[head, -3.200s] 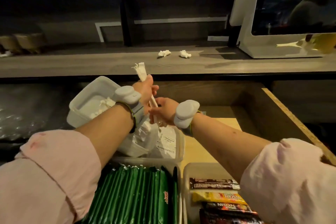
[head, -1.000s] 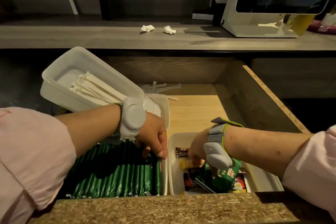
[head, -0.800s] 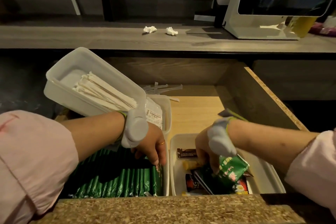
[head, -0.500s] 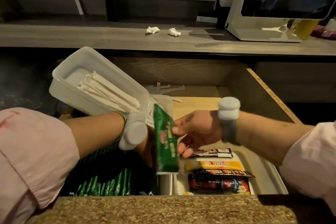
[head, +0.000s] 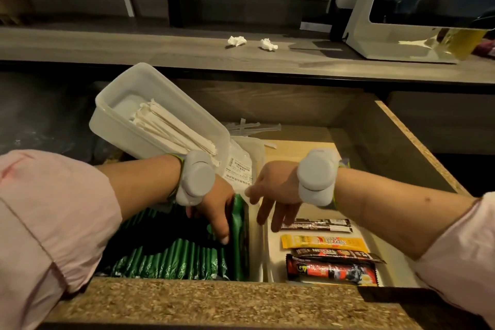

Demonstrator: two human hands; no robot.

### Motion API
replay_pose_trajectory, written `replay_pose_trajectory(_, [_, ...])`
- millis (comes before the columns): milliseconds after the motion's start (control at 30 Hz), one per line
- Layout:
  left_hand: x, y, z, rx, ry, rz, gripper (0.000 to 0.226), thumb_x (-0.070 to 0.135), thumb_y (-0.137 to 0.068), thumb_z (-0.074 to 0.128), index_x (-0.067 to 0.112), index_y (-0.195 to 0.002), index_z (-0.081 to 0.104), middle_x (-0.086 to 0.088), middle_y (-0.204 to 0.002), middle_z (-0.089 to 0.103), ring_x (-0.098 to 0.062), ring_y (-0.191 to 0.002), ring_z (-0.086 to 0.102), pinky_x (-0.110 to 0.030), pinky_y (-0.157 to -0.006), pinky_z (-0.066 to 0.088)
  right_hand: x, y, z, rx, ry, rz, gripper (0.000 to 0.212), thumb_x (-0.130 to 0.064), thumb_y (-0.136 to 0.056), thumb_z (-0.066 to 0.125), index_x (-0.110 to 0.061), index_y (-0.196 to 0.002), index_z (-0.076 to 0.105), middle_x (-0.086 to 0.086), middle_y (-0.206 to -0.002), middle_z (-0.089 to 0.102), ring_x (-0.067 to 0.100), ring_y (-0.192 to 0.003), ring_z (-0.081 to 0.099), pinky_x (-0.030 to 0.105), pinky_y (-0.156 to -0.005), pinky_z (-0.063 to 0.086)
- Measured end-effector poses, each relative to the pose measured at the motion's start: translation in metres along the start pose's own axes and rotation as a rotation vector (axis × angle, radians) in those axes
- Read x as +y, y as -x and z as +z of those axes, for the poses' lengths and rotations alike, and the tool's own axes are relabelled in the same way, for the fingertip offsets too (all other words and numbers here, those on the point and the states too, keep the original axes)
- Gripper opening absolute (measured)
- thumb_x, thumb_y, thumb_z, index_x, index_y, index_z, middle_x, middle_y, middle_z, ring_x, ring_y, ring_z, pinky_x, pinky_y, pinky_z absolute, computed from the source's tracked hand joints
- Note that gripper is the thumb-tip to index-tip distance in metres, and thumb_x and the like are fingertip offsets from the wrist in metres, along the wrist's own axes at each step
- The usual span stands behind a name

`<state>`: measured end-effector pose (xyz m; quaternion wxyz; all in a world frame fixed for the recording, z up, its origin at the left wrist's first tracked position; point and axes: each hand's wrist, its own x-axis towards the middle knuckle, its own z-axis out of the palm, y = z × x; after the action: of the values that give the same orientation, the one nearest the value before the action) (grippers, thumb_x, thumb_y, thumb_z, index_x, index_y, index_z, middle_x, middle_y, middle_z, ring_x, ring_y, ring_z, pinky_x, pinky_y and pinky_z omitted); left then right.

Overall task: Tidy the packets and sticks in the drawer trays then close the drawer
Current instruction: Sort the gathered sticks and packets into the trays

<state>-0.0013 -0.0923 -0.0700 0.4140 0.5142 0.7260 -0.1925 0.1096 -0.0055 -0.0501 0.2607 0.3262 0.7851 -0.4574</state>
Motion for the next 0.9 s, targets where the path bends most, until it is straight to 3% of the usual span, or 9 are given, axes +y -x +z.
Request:
replay_pose_trajectory(167, [0.003,-0.002,-0.001,0.022,0.118,-0.011,0.028,0.038,-0.081,0.067,0.017,-0.099,0.069,0.000,-0.084,0.059,-0.017,-0.073,0.056,-0.023,-0.056,0.048,-0.007,0.004,0.000,-0.001,0.229,0.024,0.066,-0.059,-0.093,0.035,-0.003,-0.105,0.066,0.008,-0.075,0.065,0.017,-0.055,0.055,0.027,-0.058,0.050])
replay_pose_trajectory(300, [0.000,-0.006,0.000,0.047,0.132,0.020,0.028,0.031,-0.084,0.066,0.021,-0.060,0.056,0.000,-0.059,0.051,-0.011,-0.052,0.053,-0.024,-0.057,0.049,0.002,-0.017,0.018,0.067,0.498,-0.095,0.043,-0.041,-0.097,0.044,-0.009,-0.073,0.058,0.011,-0.078,0.067,0.008,-0.040,0.052,0.015,-0.036,0.043])
replay_pose_trajectory(367, [-0.008,-0.002,-0.005,0.044,0.283,0.080,0.032,0.023,-0.086,0.065,0.024,-0.054,0.058,0.001,-0.056,0.054,-0.012,-0.054,0.061,-0.026,-0.059,0.052,0.004,-0.023,0.017,0.016,0.442,-0.054,0.037,-0.036,-0.098,0.044,-0.004,-0.096,0.064,0.009,-0.073,0.064,0.007,-0.032,0.049,0.017,-0.035,0.043])
replay_pose_trajectory(433, [-0.015,0.002,-0.012,0.119,0.451,0.137,0.021,0.018,-0.087,0.062,0.025,-0.068,0.069,-0.002,-0.062,0.062,-0.012,-0.056,0.065,-0.025,-0.057,0.054,0.004,-0.021,0.003,-0.070,0.406,-0.024,0.037,-0.033,-0.098,0.045,-0.006,-0.119,0.061,0.002,-0.067,0.061,0.009,-0.039,0.050,0.020,-0.042,0.046])
replay_pose_trajectory(500, [-0.017,0.005,-0.021,0.254,0.554,0.165,0.012,0.016,-0.087,0.061,0.020,-0.082,0.071,-0.006,-0.070,0.063,-0.012,-0.055,0.061,-0.024,-0.051,0.052,0.004,-0.019,-0.018,-0.087,0.403,-0.055,0.034,-0.032,-0.096,0.050,-0.010,-0.118,0.063,-0.002,-0.065,0.063,0.009,-0.042,0.050,0.019,-0.045,0.048])
replay_pose_trajectory(567, [-0.014,0.005,-0.029,0.329,0.586,0.193,0.013,0.016,-0.086,0.061,0.021,-0.080,0.070,0.004,-0.064,0.061,-0.011,-0.054,0.054,-0.023,-0.046,0.050,0.004,-0.029,-0.043,0.090,0.340,-0.095,0.029,-0.029,-0.094,0.053,-0.010,-0.113,0.066,-0.001,-0.066,0.062,0.011,-0.046,0.050,0.021,-0.047,0.047])
replay_pose_trajectory(700, [0.001,0.002,-0.047,0.493,0.591,0.185,0.010,0.021,-0.088,0.061,0.025,-0.079,0.064,0.007,-0.069,0.058,-0.008,-0.053,0.050,-0.021,-0.042,0.045,0.016,-0.078,-0.093,0.483,0.309,-0.217,0.027,-0.019,-0.093,0.052,-0.010,-0.115,0.065,0.003,-0.089,0.064,0.016,-0.064,0.059,0.021,-0.054,0.046])
replay_pose_trajectory(800, [0.002,-0.005,-0.066,0.747,0.739,0.132,0.019,0.013,-0.089,0.054,0.028,-0.079,0.060,0.000,-0.082,0.059,-0.012,-0.062,0.054,-0.023,-0.046,0.046,0.018,-0.124,-0.118,0.490,0.517,-0.215,0.040,-0.017,-0.090,0.056,-0.019,-0.130,0.056,0.004,-0.125,0.062,0.023,-0.112,0.060,0.027,-0.088,0.047])
replay_pose_trajectory(900, [-0.006,-0.014,-0.077,0.966,0.919,0.063,0.023,0.008,-0.091,0.049,0.029,-0.086,0.058,-0.004,-0.096,0.061,-0.019,-0.082,0.060,-0.026,-0.057,0.051,0.009,-0.161,-0.127,0.469,0.652,-0.266,0.060,-0.005,-0.088,0.057,-0.027,-0.142,0.042,0.003,-0.142,0.049,0.025,-0.125,0.052,0.030,-0.097,0.044])
